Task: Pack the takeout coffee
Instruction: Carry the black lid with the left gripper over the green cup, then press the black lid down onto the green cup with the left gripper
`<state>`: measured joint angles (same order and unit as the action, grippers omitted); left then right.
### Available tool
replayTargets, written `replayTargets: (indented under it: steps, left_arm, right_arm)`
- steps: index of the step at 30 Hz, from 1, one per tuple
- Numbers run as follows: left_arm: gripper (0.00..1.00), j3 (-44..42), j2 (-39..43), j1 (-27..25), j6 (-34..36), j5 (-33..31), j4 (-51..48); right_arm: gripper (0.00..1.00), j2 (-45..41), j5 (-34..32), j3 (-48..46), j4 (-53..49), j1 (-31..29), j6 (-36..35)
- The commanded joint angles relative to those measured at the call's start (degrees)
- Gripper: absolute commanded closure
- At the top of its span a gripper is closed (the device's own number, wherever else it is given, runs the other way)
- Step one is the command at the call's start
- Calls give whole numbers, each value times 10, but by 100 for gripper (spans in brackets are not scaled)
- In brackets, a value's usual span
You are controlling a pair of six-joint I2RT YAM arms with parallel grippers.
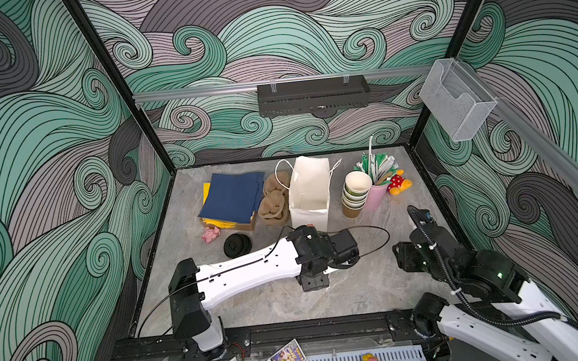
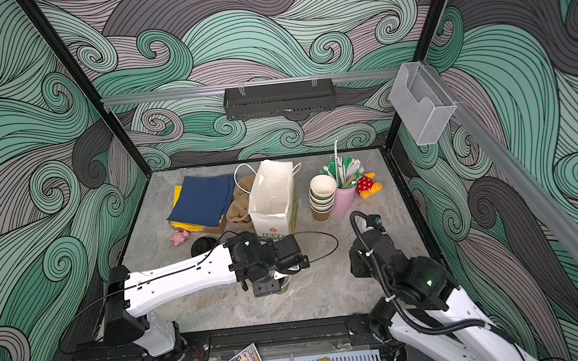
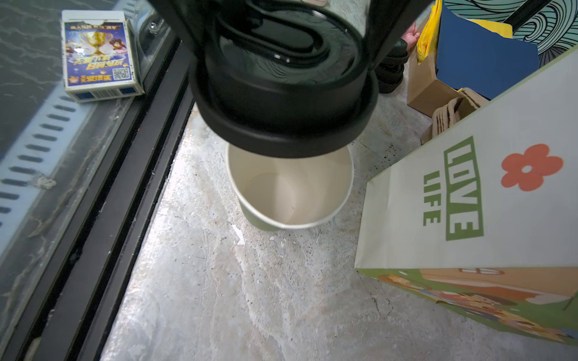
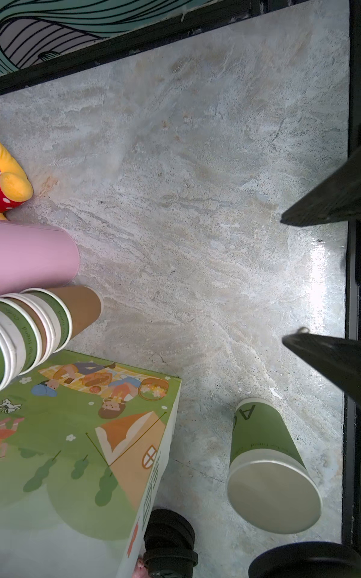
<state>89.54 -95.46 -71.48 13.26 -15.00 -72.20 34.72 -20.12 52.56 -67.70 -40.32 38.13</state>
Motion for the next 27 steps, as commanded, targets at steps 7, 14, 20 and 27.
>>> replayTargets:
  steps: [7, 14, 20, 27]
  left_arm:
    - [36, 40, -47, 29, 48, 29, 4]
    - [35, 80, -85, 35, 54, 53, -16]
    - [35, 78, -98, 41, 58, 74, -22]
    - [35, 83, -107, 45, 56, 67, -24]
  right_arm:
    - [43, -37, -39, 10, -27, 3, 33]
    - [42, -42, -47, 8, -30, 3, 37]
    - [42, -41, -49, 12, -30, 3, 32]
    - [42, -41, -46, 10, -30, 3, 33]
